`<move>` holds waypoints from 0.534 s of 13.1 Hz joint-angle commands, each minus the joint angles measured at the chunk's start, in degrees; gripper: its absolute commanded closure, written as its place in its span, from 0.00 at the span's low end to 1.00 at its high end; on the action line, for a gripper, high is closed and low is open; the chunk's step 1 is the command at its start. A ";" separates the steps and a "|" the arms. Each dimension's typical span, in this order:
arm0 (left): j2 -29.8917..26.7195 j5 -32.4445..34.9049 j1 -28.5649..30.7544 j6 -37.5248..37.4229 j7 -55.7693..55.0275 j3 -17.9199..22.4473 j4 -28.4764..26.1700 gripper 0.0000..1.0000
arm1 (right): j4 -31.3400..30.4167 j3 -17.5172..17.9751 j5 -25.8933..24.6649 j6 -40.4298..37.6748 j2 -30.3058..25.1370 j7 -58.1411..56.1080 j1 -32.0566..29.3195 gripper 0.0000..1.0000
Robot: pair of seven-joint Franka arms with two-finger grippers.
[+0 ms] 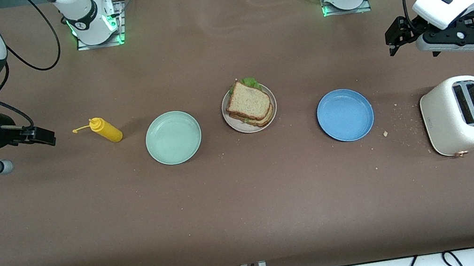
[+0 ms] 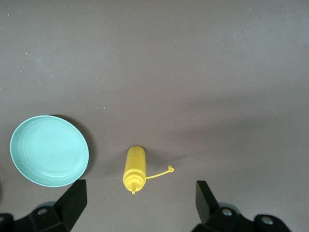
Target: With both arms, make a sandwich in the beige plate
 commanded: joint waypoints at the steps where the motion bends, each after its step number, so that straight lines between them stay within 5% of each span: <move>1: 0.14 -0.20 -0.20 0.18 -0.69 0.17 0.41 0.00 | 0.23 1.06 1.01 -1.04 -0.81 0.04 -0.55 0.00; 7: -0.30 -4.83 -0.03 -2.10 -3.58 0.79 0.41 0.00 | 0.23 1.06 0.92 -1.21 -0.81 0.13 -0.46 0.00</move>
